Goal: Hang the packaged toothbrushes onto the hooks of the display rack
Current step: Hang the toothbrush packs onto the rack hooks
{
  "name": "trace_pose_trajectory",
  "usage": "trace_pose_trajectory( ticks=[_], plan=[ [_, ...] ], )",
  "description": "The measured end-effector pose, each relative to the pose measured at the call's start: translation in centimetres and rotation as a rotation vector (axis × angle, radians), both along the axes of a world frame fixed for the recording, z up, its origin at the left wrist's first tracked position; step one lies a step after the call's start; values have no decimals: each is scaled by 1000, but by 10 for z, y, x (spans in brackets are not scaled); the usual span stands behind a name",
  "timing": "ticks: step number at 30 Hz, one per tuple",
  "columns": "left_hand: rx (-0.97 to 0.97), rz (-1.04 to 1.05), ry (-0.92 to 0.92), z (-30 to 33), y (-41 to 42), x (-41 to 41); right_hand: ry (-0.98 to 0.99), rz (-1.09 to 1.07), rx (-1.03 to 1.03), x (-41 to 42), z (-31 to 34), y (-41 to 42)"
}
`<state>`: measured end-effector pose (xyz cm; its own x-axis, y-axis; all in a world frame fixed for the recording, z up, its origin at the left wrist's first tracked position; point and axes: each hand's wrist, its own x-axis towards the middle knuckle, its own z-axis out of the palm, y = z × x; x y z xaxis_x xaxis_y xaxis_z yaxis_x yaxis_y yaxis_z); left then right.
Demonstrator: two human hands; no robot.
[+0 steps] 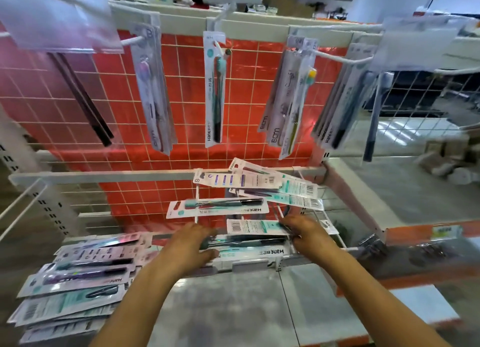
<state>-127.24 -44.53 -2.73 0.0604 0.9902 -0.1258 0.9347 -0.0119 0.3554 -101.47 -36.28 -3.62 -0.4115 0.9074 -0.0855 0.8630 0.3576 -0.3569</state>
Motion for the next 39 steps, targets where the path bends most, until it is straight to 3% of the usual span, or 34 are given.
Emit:
trace_pose_trajectory(
  ticks=[14,20,30,39],
  plan=[
    [0,77,-217,14,7,-8,162,-42,-20,4,18,-13],
    [145,12,-129,30,12,-6,219,-3,-23,-6,31,-7],
    [462,-149,18,48,24,-4,257,35,-193,-22,46,8],
    [593,-268,103,73,46,-10,523,137,-346,-36,64,11]
  ],
)
